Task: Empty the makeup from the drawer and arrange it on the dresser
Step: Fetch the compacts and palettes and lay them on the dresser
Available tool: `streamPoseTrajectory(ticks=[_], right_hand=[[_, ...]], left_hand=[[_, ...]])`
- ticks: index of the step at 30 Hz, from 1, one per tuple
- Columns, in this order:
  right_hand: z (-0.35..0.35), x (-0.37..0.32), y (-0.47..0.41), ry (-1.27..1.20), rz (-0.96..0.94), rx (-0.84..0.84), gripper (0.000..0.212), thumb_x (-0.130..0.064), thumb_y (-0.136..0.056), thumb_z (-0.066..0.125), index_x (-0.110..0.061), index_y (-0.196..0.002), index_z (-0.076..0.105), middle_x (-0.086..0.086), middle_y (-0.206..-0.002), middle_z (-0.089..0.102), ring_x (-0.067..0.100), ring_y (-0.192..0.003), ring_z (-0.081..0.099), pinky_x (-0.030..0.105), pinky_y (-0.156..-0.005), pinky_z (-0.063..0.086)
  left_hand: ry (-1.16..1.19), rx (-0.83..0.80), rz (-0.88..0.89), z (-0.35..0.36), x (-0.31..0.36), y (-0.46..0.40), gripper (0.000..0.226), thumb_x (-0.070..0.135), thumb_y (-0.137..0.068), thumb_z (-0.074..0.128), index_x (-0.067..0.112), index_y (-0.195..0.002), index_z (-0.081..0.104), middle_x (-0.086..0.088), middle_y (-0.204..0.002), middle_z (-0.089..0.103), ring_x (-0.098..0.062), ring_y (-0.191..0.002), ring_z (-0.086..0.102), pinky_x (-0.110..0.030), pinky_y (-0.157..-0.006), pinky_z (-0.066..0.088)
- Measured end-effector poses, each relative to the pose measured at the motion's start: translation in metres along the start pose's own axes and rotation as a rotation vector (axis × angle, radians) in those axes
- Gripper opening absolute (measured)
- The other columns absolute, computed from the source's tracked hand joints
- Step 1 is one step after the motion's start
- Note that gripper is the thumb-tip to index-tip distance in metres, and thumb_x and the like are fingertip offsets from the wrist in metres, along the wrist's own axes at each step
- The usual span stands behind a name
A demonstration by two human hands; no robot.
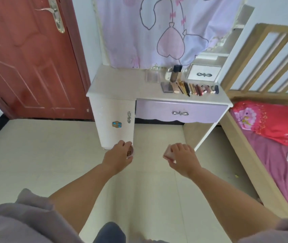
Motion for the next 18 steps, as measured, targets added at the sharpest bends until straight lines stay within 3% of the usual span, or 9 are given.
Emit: streamPoseTrajectory(ticks=[6, 12, 18], right_hand=[[0.009, 0.032, -0.145, -0.016, 0.024, -0.016, 0.048, -0.045, -0.09, 0.046, -0.018, -0.129, 0.039, -0.001, -0.131, 0.045, 0.021, -0.121, 0.041, 0.036, -0.11, 0.021], [-0.004, 0.061, -0.293, -0.091, 0.117, 0.019, 0.048, -0.047, -0.091, 0.047, -0.014, -0.125, 0.042, 0.004, -0.127, 0.049, 0.025, -0.118, 0.045, 0.038, -0.109, 0.023], [-0.02, 0.085, -0.397, -0.184, 0.181, 0.062, 0.045, -0.048, -0.089, 0.05, -0.012, -0.117, 0.048, 0.006, -0.12, 0.054, 0.027, -0.108, 0.05, 0.037, -0.102, 0.031]], left_hand=[[-0.031, -0.052, -0.001, 0.001, -0.034, -0.154, 0.054, 0.035, -0.091, 0.052, 0.019, -0.139, 0.033, -0.005, -0.129, 0.043, -0.023, -0.112, 0.05, -0.036, -0.085, 0.05], [0.002, -0.1, 0.033, -0.017, -0.063, -0.317, 0.059, 0.035, -0.089, 0.054, 0.018, -0.139, 0.029, -0.005, -0.129, 0.043, -0.024, -0.113, 0.049, -0.036, -0.083, 0.046], [0.026, -0.145, 0.058, -0.025, -0.061, -0.444, 0.049, 0.035, -0.088, 0.057, 0.01, -0.127, 0.041, -0.01, -0.123, 0.046, -0.028, -0.109, 0.05, -0.041, -0.085, 0.046]])
Point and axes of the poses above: each hand's wrist, its own y-axis away from the middle knuckle, its own z-axis out of the palm, x = y × z, the point moved 8 cm from there along -y, towards the middle knuckle
